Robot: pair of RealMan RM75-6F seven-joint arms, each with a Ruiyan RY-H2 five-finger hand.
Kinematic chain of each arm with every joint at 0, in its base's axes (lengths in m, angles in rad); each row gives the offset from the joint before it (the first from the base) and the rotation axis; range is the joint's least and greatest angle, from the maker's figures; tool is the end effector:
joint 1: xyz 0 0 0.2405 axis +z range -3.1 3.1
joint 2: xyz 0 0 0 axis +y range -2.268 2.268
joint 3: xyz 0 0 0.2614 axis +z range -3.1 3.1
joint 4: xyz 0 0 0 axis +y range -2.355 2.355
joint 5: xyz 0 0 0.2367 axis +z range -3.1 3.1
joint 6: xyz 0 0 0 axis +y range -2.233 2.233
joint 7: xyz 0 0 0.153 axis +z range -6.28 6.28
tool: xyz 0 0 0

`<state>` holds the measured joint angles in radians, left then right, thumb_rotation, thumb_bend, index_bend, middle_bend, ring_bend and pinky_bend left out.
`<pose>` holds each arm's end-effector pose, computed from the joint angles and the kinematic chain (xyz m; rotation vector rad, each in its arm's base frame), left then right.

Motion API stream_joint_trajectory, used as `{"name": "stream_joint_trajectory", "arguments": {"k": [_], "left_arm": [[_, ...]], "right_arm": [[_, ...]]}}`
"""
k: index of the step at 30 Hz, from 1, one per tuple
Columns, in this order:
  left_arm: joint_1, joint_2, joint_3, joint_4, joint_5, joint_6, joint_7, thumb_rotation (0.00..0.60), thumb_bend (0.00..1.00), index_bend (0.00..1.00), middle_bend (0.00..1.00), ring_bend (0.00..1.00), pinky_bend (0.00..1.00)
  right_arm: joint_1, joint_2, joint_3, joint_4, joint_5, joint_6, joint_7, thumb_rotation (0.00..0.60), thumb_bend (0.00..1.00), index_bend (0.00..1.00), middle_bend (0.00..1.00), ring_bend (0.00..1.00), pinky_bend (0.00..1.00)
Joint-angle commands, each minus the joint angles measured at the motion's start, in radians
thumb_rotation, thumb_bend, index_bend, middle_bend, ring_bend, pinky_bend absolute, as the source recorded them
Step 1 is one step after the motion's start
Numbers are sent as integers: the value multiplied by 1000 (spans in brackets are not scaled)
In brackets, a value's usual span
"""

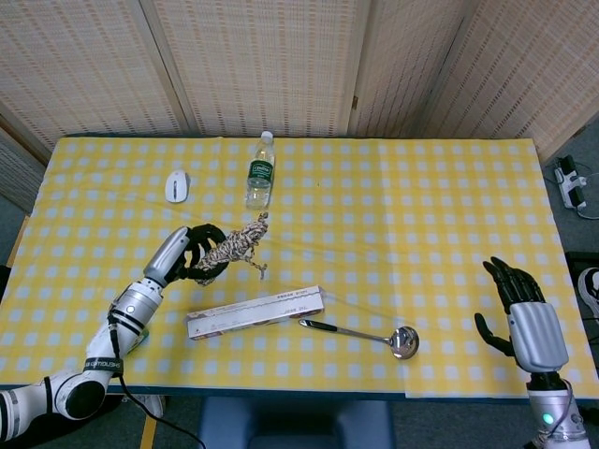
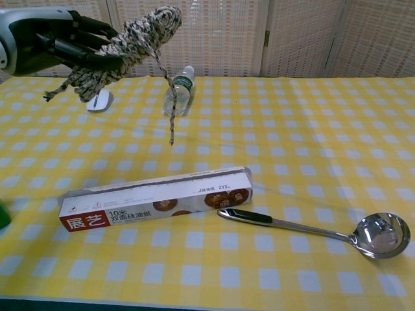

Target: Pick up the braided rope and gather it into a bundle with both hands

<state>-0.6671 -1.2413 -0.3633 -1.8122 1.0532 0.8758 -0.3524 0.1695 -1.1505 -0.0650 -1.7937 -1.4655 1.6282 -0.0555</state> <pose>-0.1145 0.3650 0.0521 -1.4706 -1.6925 -1.4425 -0.2755 -0.1861 0.1182 1.3376 -0.9762 1.0623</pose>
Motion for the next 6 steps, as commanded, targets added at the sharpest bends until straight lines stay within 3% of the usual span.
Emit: {"name": "stream_joint_trajectory", "arguments": {"k": [1, 6], "left_arm": [[-1, 0, 2, -2, 1, 3, 1, 600, 594, 746, 743, 694, 793], [-1, 1, 4, -7, -1, 9, -1, 600, 594, 746, 744, 694, 793]], "right_arm": [[-34, 2, 0, 29, -4, 15, 51, 600, 419, 114, 103, 121, 114], [-58, 7, 15, 47, -7, 15, 86, 600, 419, 114, 106, 118, 115]]}}
